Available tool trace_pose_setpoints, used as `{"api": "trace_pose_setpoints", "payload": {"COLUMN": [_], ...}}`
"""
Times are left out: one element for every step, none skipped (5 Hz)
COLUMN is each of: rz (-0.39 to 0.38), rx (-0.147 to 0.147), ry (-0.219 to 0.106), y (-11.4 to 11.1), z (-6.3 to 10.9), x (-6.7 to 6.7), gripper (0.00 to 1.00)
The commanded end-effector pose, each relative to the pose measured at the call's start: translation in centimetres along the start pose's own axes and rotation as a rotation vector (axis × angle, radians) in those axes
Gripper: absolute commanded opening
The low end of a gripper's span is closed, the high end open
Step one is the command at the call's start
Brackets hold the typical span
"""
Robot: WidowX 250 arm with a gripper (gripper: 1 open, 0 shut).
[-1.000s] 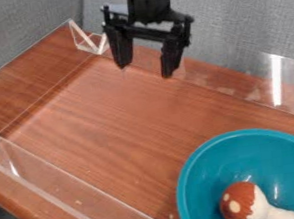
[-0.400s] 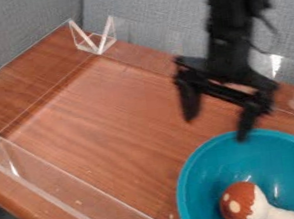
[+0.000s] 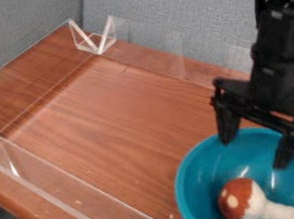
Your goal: Remove the mushroom from inside the blue bowl and put it on the table
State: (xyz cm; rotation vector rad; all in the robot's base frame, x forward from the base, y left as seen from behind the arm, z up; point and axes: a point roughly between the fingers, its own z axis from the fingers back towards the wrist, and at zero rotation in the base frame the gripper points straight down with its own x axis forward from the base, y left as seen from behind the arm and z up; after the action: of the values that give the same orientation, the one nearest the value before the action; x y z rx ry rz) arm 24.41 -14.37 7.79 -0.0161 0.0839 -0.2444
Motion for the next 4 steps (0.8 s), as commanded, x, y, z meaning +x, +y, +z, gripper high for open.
{"api": "trace_pose_setpoints", "payload": {"rz": [-0.01, -0.016, -0.018, -0.021], "rx": [-0.007, -0.005, -0.007, -0.007], "ry": [-0.013, 0.007, 0.022, 0.033], "y": [-0.7, -1.1, -1.3, -1.3], "z": [-0.5, -1.7, -2.9, -3.7], "x": [0.0, -0.2, -0.2, -0.3], "gripper": [1.0, 1.0, 1.0, 1.0]}}
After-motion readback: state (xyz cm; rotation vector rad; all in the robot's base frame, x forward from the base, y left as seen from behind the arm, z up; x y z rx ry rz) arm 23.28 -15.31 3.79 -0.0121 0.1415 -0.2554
